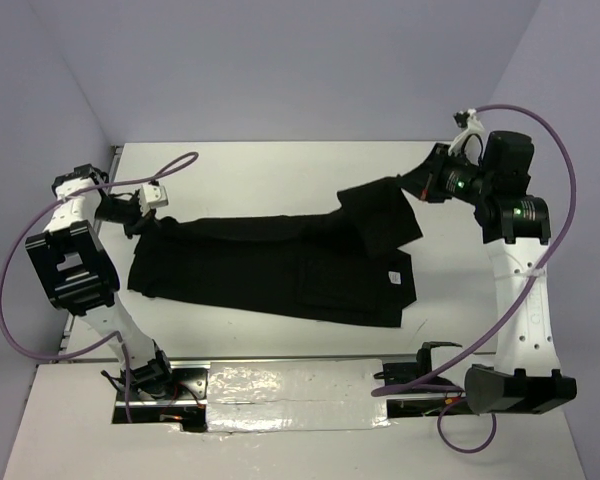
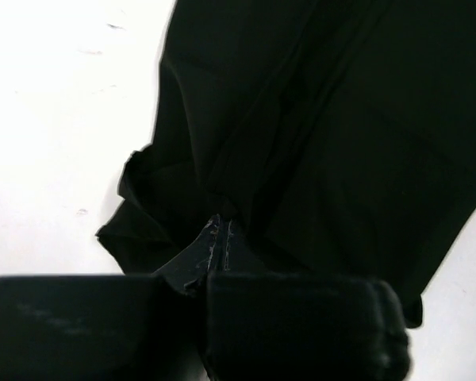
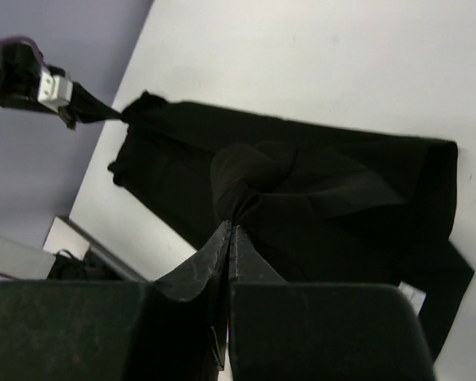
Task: Fold and stack the long sleeve shirts
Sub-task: Fold the shirt
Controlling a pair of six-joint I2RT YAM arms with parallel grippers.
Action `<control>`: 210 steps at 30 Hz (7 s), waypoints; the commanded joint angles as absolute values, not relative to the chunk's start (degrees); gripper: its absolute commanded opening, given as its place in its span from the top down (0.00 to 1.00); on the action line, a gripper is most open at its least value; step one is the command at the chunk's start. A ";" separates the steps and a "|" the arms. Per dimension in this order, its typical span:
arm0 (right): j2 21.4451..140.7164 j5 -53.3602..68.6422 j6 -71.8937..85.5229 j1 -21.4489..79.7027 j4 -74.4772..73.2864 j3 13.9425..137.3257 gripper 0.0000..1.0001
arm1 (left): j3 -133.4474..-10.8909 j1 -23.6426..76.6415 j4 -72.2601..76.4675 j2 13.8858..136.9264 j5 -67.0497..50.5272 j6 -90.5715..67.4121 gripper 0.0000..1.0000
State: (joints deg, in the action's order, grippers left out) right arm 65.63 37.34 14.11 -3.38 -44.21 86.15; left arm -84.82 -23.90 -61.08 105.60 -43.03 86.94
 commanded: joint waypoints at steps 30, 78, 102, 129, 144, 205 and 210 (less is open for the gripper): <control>52.65 39.55 18.79 -3.51 -49.05 63.13 1.00 | -80.85 -23.73 -63.99 98.79 -38.83 95.38 0.01; 75.41 15.28 29.18 -7.56 -27.86 40.61 0.42 | -82.18 28.04 -44.30 94.13 -31.55 52.73 0.01; 67.15 28.30 27.34 -7.12 -29.09 33.93 0.64 | -83.67 28.21 -45.35 95.36 -31.11 54.32 0.01; 65.74 31.46 25.75 -6.86 -27.95 31.46 1.00 | -85.16 30.23 -47.90 96.06 -30.67 54.93 0.01; 64.51 41.48 31.01 -6.50 -20.66 35.94 1.00 | -87.72 46.13 -32.28 103.44 -26.72 40.27 0.01; 65.84 26.81 37.01 -5.97 -26.19 50.80 0.54 | -101.69 47.11 -18.46 113.90 -2.03 32.07 1.00; 63.29 21.63 34.19 -6.77 -30.40 53.87 0.52 | -106.16 45.71 -16.88 115.66 1.65 35.33 1.00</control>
